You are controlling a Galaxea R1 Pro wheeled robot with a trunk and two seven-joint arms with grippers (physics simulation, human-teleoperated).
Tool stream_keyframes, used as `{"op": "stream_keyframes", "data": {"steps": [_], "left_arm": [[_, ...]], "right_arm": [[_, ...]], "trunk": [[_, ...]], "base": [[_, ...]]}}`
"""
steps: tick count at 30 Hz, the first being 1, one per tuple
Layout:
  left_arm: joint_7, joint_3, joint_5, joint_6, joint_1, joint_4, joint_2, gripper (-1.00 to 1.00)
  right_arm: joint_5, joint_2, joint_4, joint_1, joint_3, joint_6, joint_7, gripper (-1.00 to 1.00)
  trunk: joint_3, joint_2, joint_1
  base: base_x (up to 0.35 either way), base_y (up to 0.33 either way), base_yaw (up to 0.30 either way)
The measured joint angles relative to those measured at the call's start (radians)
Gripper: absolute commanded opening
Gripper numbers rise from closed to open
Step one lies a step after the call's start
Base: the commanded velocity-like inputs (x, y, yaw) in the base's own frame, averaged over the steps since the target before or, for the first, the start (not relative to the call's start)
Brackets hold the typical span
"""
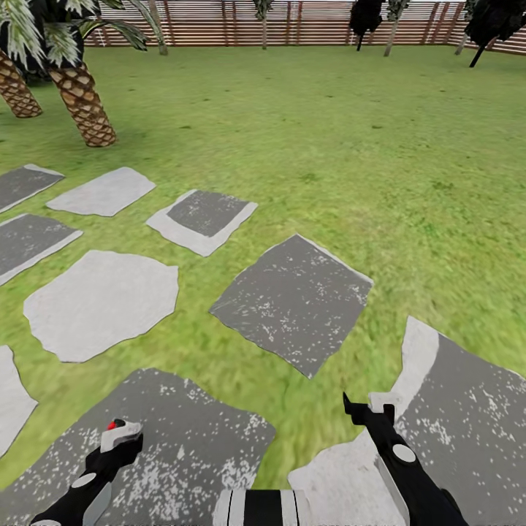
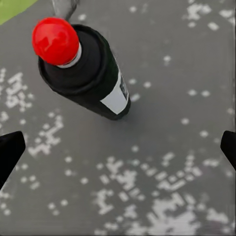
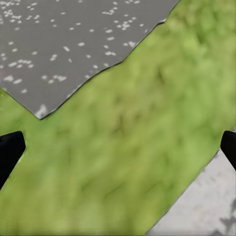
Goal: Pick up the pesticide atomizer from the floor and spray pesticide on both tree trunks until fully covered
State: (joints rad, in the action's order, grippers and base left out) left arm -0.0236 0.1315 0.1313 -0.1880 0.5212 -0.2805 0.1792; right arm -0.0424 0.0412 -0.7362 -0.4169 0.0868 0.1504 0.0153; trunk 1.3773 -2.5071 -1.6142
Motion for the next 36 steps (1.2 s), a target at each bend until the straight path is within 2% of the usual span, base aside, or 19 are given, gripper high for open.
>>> {"op": "stream_keyframes", "data": {"steps": [4,18,28,36], "left_arm": [[0.0,-0.002,0.001,-0.022,0.0,-0.023,0.001,1.0],[-0.001,0.0,0.001,-0.025,-0.002,-0.045,-0.001,1.0],[-0.002,-0.001,0.001,-0.026,-0.002,-0.046,-0.004,1.0],[-0.002,0.0,0.005,-0.027,-0.002,-0.067,-0.009,1.0]], "right_arm": [[0.0,-0.002,0.0,0.0,0.0,0.0,0.0,1.0],[0.001,0.002,-0.002,0.0,0.0,0.002,-0.001,1.0],[0.001,0.002,-0.003,0.0,0.0,0.002,-0.001,1.0],[0.001,0.002,-0.004,0.0,0.0,0.002,-0.001,1.0]], "trunk": [[0.0,0.0,0.0],[0.0,0.0,0.0],[0.0,0.0,0.0],[0.0,0.0,0.0]], "base": [[0.0,0.0,0.0],[0.0,0.0,0.005],[0.0,0.0,0.235],[0.0,0.0,0.041]]}}
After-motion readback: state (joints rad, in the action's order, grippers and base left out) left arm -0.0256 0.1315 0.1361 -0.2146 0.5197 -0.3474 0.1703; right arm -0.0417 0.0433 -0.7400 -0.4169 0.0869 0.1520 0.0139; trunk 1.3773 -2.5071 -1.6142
